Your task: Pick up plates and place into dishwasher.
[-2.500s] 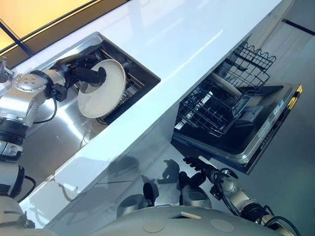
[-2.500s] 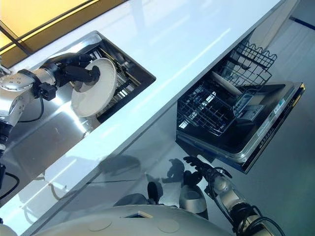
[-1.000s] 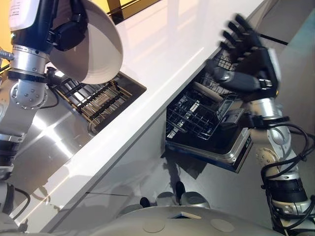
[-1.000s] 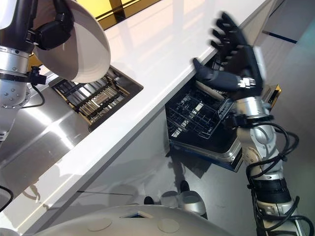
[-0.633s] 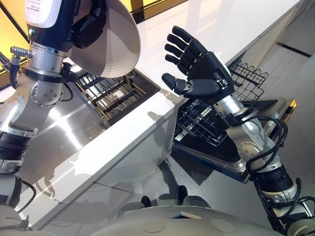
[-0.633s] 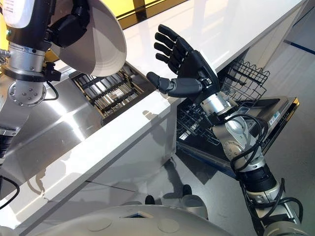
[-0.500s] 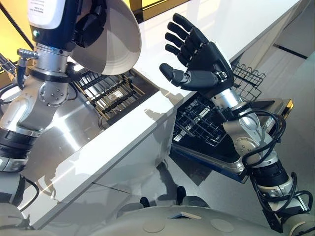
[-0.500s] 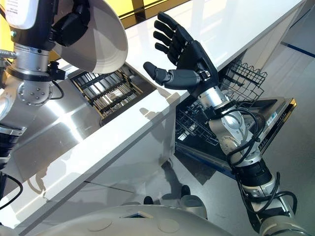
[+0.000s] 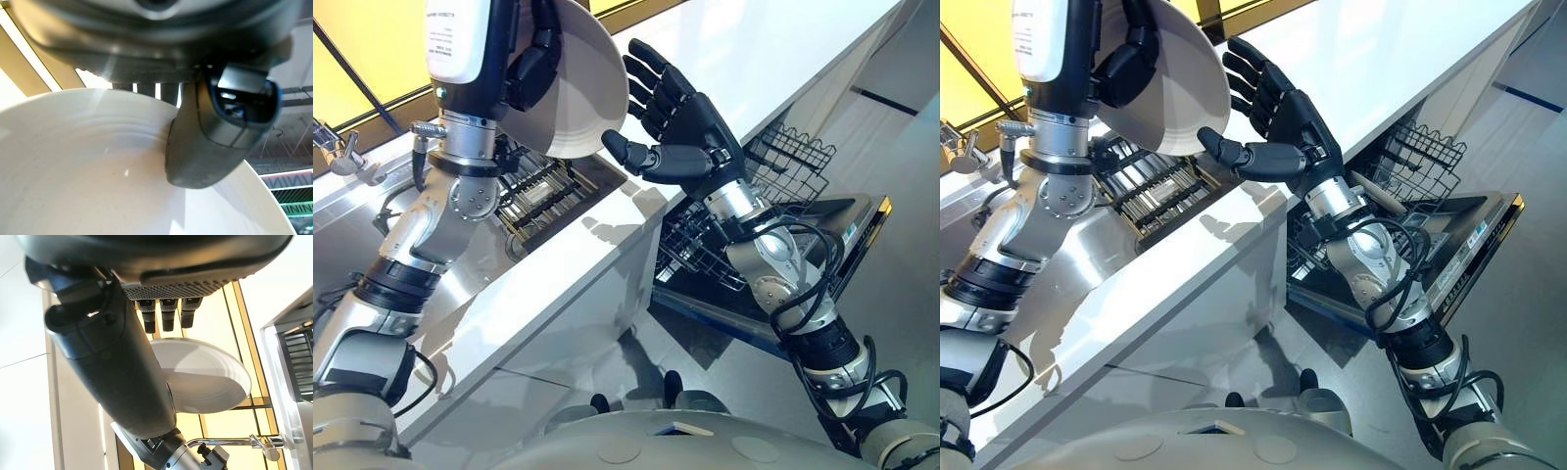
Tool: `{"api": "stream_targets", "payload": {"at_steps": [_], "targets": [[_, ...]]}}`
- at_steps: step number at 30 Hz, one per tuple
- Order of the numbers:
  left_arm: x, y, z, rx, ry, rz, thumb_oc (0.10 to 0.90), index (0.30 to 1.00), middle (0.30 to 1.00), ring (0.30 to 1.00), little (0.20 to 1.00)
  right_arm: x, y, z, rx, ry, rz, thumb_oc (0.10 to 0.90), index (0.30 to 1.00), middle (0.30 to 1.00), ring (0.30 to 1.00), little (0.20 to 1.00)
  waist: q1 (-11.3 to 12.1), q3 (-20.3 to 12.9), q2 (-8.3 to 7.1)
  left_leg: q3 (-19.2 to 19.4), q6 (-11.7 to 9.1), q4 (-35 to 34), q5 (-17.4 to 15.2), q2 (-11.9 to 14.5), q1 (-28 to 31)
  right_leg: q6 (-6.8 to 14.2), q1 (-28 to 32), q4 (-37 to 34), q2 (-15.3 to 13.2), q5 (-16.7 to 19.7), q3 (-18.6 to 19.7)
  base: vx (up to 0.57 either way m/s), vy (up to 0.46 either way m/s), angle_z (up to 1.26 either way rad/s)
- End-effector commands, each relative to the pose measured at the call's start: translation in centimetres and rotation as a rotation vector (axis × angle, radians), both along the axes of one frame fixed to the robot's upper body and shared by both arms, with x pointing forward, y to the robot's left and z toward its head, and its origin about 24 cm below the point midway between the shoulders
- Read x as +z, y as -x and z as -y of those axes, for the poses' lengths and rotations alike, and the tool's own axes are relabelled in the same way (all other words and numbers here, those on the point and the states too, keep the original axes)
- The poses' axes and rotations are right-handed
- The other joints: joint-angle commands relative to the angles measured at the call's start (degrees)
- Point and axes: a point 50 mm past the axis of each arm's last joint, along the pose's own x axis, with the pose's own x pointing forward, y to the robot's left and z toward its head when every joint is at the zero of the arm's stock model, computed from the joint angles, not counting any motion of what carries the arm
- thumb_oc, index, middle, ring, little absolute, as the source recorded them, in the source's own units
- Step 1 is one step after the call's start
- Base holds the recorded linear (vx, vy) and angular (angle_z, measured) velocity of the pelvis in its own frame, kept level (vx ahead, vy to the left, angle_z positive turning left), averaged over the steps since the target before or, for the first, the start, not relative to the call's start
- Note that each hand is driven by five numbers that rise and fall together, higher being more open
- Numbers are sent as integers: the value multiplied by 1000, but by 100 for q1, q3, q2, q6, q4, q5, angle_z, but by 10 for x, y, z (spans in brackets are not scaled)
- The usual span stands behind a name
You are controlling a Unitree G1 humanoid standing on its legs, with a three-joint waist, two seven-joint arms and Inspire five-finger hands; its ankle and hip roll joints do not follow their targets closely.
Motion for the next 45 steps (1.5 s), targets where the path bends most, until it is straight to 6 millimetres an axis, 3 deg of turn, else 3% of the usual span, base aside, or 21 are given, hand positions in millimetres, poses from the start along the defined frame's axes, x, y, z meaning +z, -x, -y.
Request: {"api": "stream_targets", "payload": {"at_steps": [1,2,3,4,5,6,7,14,21,22,23,24,27,32,37,45], "targets": [[39,0,14,-45,-17,199,100,300,300,300,200,45,-6,-14,7,-59,198,800,900,900,900,900,44,-533,-72,-128,63,12,-266,-184,-212,176,310,85,182,-494,-185,37,-12,0],[38,0,16,-55,-21,200,100,300,300,300,200,42,-7,-14,-3,-44,187,528,667,667,667,628,44,-533,-73,-129,63,12,-267,-184,-211,176,310,87,182,-495,-185,0,0,0],[37,1,17,-59,-22,200,100,300,300,300,200,41,-8,-13,-8,-40,181,528,667,667,667,628,44,-534,-74,-129,65,12,-267,-183,-211,175,310,87,183,-496,-185,0,0,0],[37,3,19,-70,-30,206,100,300,300,300,200,38,-9,-12,-19,-31,163,410,566,566,566,510,45,-532,-76,-129,68,12,-268,-181,-211,173,310,88,185,-497,-183,0,0,0],[37,5,21,-83,-34,209,100,300,300,300,200,35,-10,-11,-35,-27,151,388,547,547,547,488,46,-531,-78,-129,70,12,-270,-178,-209,173,312,88,186,-498,-184,37,-14,0],[37,7,22,-93,-36,212,100,300,300,300,200,33,-11,-10,-47,-26,141,204,389,389,389,304,46,-530,-79,-130,72,12,-273,-175,-206,174,314,88,187,-500,-186,39,-15,0],[37,9,24,-105,-39,214,100,300,300,300,200,31,-11,-8,-57,-28,130,100,300,300,300,200,45,-527,-80,-131,73,12,-273,-172,-205,172,316,88,189,-501,-188,37,-16,0],[34,27,33,-218,-31,223,100,300,300,300,200,28,-12,5,-184,-37,145,100,300,300,300,200,93,-486,-83,-169,91,12,-231,-174,-236,149,290,107,198,-476,-217,6,-3,0],[19,42,24,-297,35,111,100,300,300,300,200,26,-6,43,-413,-46,201,100,300,300,300,200,187,-458,-84,-243,97,12,-228,-174,-243,168,301,133,186,-497,-291,9,-6,1],[15,43,22,-308,46,72,141,335,335,335,241,25,-6,50,-445,-55,205,100,300,300,300,200,198,-453,-81,-254,97,12,-225,-173,-246,173,300,142,184,-502,-303,9,-11,10],[12,44,19,-326,75,32,207,392,392,392,307,25,-5,56,-471,-59,209,100,300,300,300,200,210,-450,-81,-263,98,12,-224,-173,-248,178,301,141,179,-504,-317,8,-11,14],[7,44,16,-338,103,-21,800,900,900,900,900,24,-4,63,-510,-64,217,100,300,300,300,200,229,-443,-82,-276,100,12,-221,-172,-248,178,302,144,176,-507,-334,12,-13,15],[-3,43,10,-377,160,-134,800,900,900,900,900,24,-2,76,-593,-65,238,100,300,300,300,200,267,-439,-75,-320,108,12,-269,-180,-211,196,349,137,172,-552,-364,27,-10,10],[-24,36,-14,-350,254,-368,800,900,900,900,900,28,1,117,-905,-11,337,100,300,300,300,200,355,-402,-64,-374,118,12,-215,-187,-217,194,356,142,165,-513,-426,12,-10,12],[-59,33,-60,-199,439,-581,800,900,900,900,900,19,11,167,-1177,26,328,100,300,300,300,200,420,-407,-49,-433,126,12,-263,-189,-174,218,428,108,159,-562,-468,36,-1,5],[-90,38,-103,-78,662,-661,800,900,900,900,900,-3,21,215,-1445,160,188,100,300,300,300,200,472,-411,-63,-522,126,12,-249,-193,-185,194,448,121,151,-598,-536,28,-5,3]]}}
